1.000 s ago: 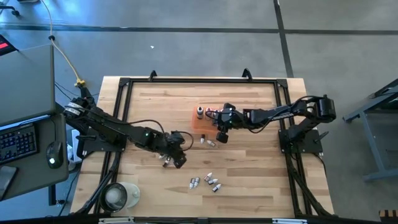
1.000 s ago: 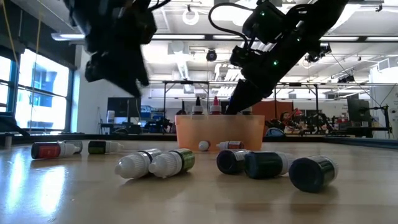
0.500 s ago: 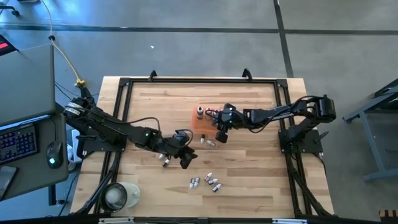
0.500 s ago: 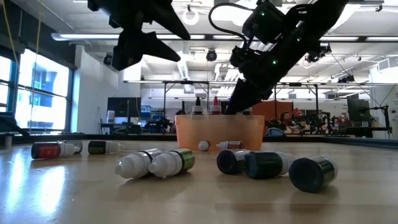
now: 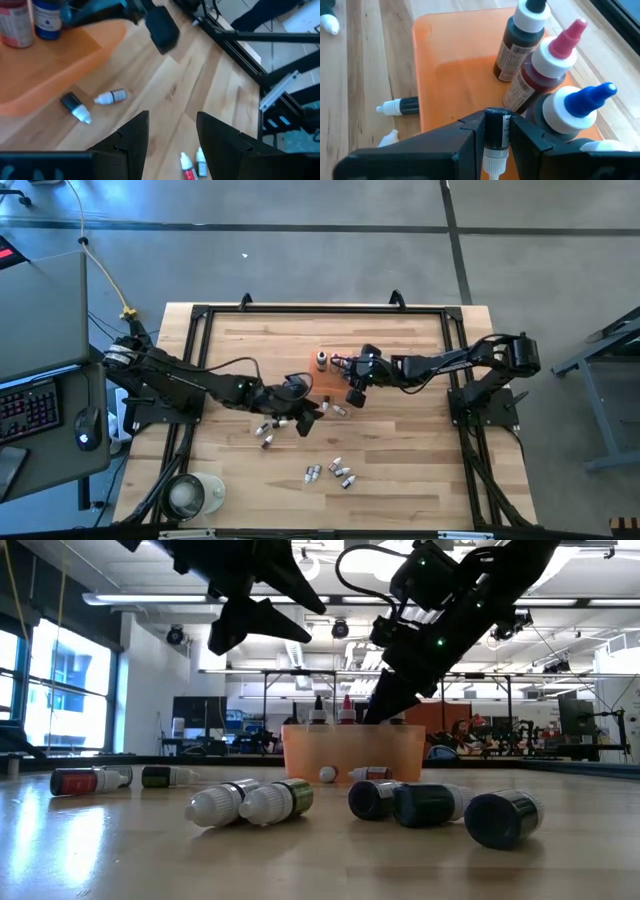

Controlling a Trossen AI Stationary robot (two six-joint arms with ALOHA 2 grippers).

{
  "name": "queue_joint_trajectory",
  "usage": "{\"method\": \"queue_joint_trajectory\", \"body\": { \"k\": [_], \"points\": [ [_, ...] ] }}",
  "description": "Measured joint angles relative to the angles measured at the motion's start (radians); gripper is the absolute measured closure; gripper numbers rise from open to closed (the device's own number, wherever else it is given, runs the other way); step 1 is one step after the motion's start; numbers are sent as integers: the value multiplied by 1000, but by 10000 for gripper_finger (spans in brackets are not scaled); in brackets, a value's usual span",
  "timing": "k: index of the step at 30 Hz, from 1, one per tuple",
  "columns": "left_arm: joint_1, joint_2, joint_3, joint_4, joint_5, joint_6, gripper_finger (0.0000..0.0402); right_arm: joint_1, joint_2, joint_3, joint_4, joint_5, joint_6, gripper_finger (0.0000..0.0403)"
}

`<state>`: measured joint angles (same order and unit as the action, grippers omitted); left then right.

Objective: Pick & Place food coloring
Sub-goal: Put the top small purple food coloring bottle into the orange bin, then put the top small green food coloring bottle into the orange bin

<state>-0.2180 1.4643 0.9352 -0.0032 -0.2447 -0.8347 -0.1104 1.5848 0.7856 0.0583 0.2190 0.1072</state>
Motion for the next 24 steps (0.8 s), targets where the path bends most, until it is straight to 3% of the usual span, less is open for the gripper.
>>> {"method": "queue_joint_trajectory", "body": {
  "k": [4, 12, 17, 24],
  "points": [
    [25, 0, 0, 1, 0, 0, 238, 0, 0, 0, 18, -11, -10, 322],
    [35, 0, 0, 2, 4, 0, 238, 0, 0, 0, 2, -69, -63, 245],
    [35, 0, 0, 2, 8, 0, 238, 0, -1, 0, -1, -54, -38, 239],
    [35, 0, 0, 2, 8, 0, 238, 3, -39, 0, 50, -135, -19, 240]
  ]
}}
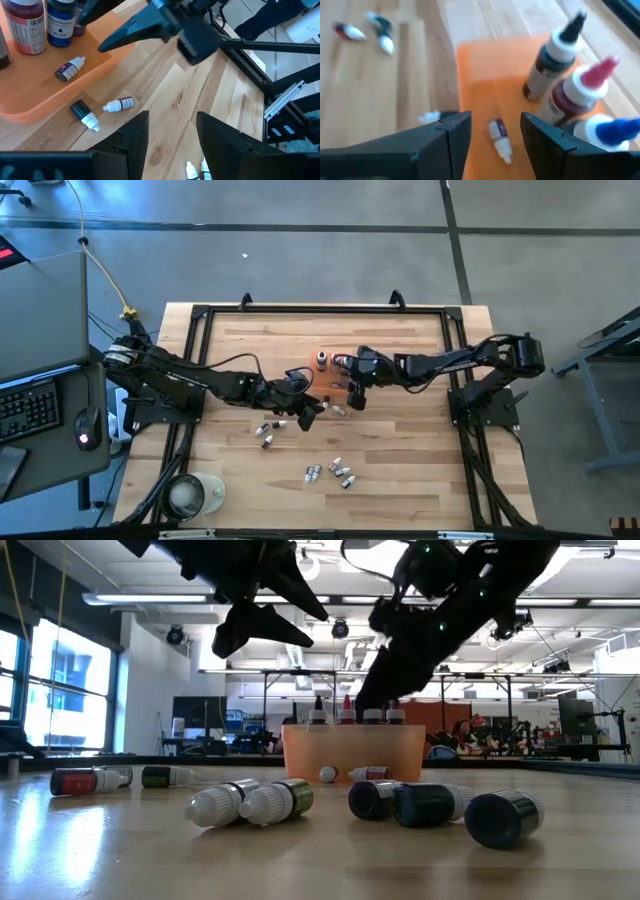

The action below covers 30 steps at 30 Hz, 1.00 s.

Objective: Pick & Place food coloring
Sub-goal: Put the top small green food coloring bottle into the orange bin

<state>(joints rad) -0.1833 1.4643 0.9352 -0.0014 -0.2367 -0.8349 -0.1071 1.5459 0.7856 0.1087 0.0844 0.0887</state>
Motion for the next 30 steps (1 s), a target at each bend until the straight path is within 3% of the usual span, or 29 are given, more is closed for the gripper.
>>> {"method": "queue_joint_trajectory", "body": {
  "k": [6, 12, 19, 25, 30],
  "points": [
    [0, 0, 0, 2, 0, 0, 238, 53, -160, 0, 18, -19, -13, 254],
    [0, 0, 0, 1, 0, 0, 238, 174, -306, 1, 10, -65, 87, 260],
    [0, -1, 0, 89, -57, 0, 238, 345, -285, 1, -38, -1, 153, 259],
    [1, -1, 0, 112, -123, 1, 238, 446, -262, 0, -94, 134, 225, 259],
    [0, -1, 0, -5, -108, 220, 238, 470, -262, 0, -110, 168, 239, 258]
  ]
}}
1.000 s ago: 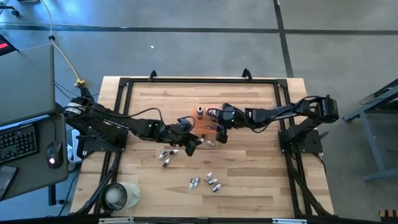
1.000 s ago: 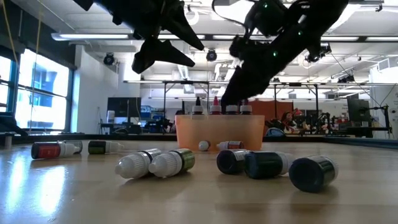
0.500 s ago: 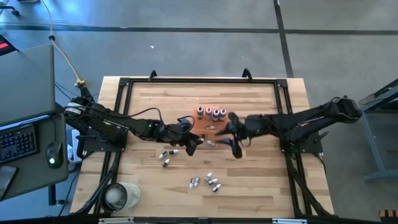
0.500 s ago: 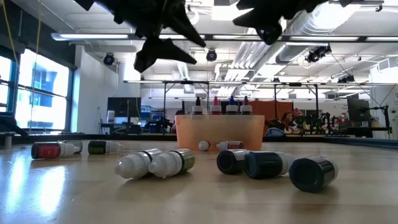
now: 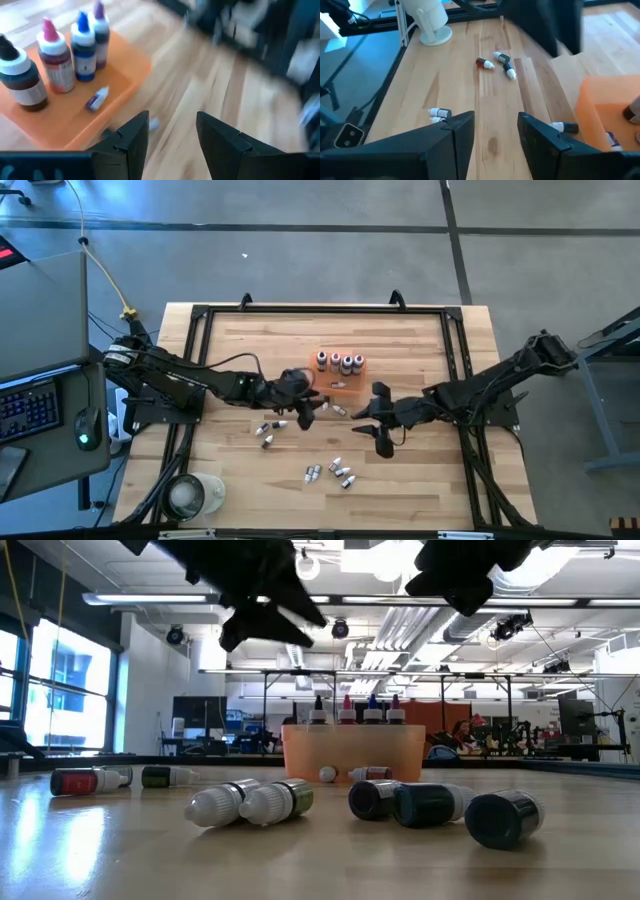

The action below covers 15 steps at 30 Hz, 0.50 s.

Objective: Pick & Place food coloring
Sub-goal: Put the top small green food coloring bottle into the orange bin

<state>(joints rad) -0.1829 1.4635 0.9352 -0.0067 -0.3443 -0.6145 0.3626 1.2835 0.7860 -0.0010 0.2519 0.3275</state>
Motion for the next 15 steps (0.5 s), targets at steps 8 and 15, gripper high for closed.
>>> {"method": "queue_joint_trajectory", "body": {
  "k": [8, 15],
  "points": [
    [0, 0, 0, -90, 218, 24, 238, -16, 0, 0, -104, -45, 136, 258],
    [0, 0, 0, -162, 307, 120, 238, -16, 4, 0, -226, 111, 119, 258]
  ]
}}
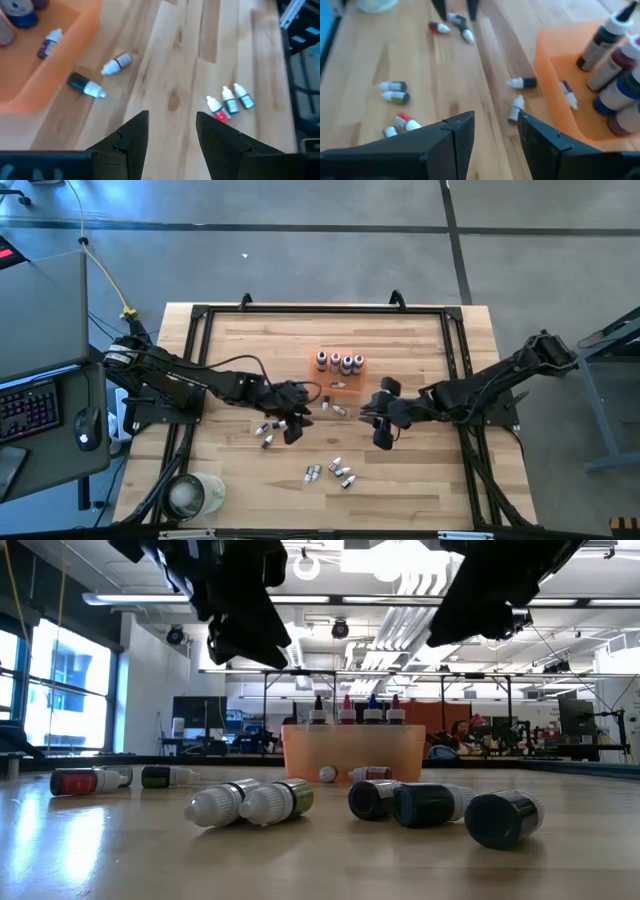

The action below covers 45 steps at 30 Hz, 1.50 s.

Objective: Pick & Place food coloring
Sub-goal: Put the top small green food coloring bottle into the orange bin

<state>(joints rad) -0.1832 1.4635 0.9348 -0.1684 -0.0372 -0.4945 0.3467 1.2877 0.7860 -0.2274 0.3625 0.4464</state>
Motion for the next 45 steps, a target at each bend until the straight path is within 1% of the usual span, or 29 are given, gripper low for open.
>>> {"method": "queue_joint_trajectory", "body": {
  "k": [3, 6, 8, 10, 13, 16, 18, 20, 22, 26, 36, 40, 45],
  "points": [
    [0, 0, 0, 8, 32, -68, 238, 0, 0, 0, -22, 3, -1, 258],
    [0, 0, 0, 9, 32, -126, 238, 0, 0, 0, -19, 5, -1, 258],
    [0, 0, 0, 20, 24, -131, 238, 0, 0, 0, -17, 11, -1, 258],
    [0, 0, 0, 48, -19, -129, 238, 0, 0, 0, -15, 14, -1, 258],
    [0, 0, 1, 28, -40, -73, 238, 0, 0, 0, -15, 14, 1, 258],
    [0, 0, 1, -60, -4, -1, 238, 0, 0, 0, -15, 14, 2, 258],
    [-5, 0, 1, -170, 34, -7, 238, 0, 0, 0, -15, 14, 1, 258],
    [-16, 0, 1, -276, 50, -30, 238, 0, 0, 0, -15, 22, 0, 258],
    [-36, 11, 1, -362, 31, -36, 238, 0, 0, 0, -15, 34, -1, 258],
    [-64, 76, -2, -409, -48, -36, 238, 0, 0, 0, -16, 56, -1, 258],
    [-72, 212, 0, -418, -55, -33, 238, 0, 0, 0, -8, 55, -1, 258],
    [-73, 243, 6, -419, -58, -34, 238, 0, 0, 0, -8, 55, -1, 258],
    [-73, 251, 5, -419, -58, -42, 238, 0, 0, 0, -7, 55, -1, 258]
  ]
}}
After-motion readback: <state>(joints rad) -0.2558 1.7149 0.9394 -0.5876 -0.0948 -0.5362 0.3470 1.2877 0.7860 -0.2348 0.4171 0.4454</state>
